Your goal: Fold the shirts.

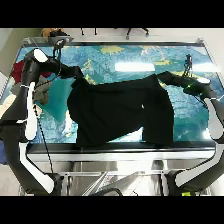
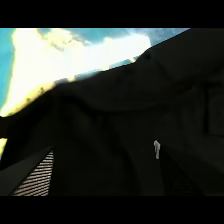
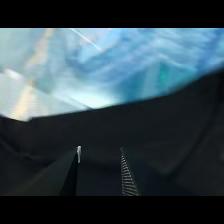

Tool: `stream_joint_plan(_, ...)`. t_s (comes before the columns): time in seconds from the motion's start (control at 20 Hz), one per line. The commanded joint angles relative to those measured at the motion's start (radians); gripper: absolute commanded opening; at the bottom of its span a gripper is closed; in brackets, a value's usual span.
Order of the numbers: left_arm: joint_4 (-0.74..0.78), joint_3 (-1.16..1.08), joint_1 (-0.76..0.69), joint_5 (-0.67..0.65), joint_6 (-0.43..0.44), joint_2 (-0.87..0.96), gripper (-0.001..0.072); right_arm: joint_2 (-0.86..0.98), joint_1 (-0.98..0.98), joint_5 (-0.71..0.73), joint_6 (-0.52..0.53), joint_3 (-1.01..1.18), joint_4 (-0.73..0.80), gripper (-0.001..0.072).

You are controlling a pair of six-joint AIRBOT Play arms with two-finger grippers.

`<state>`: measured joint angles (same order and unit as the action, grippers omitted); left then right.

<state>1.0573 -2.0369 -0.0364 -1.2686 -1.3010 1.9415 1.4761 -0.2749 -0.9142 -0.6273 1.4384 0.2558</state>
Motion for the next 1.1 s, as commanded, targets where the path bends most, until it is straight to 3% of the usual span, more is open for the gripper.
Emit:
stream_joint_plan(0.0, -0.191, 0.045, 0.100, -0.095, -0.043, -0.006, 0.0695, -0.001, -0.087, -0.041, -0.093, 0.039, 0.169, 0.0306)
stream_joint_plan(0.15, -0.186, 0.230, 0.152, -0.248, -0.044, -0.127, 0.0693, -0.082, -0.241, -0.162, -0.232, 0.037, 0.414, 0.0307)
stream_joint_plan(0.2, -0.186, 0.332, 0.155, -0.279, -0.043, -0.178, 0.0638, -0.092, -0.291, -0.217, -0.249, 0.034, 0.449, 0.0318)
stream_joint_plan(0.25, -0.175, 0.453, 0.155, -0.286, -0.042, -0.235, 0.0589, -0.092, -0.345, -0.269, -0.264, 0.025, 0.452, 0.0405)
stream_joint_plan(0.6, -0.125, 1.238, 0.145, -0.121, -0.004, -0.544, 0.0587, -0.090, -0.499, -0.321, -0.205, -0.151, 0.453, 0.0363)
stream_joint_plan(0.75, -0.143, 1.384, 0.145, -0.038, 0.019, -0.573, 0.0587, -0.081, -0.497, -0.319, -0.195, -0.155, 0.448, 0.0363)
stream_joint_plan(1.05, -0.145, 1.456, 0.145, 0.087, 0.022, -0.572, 0.0586, -0.079, -0.497, -0.317, -0.188, -0.155, 0.448, 0.0364)
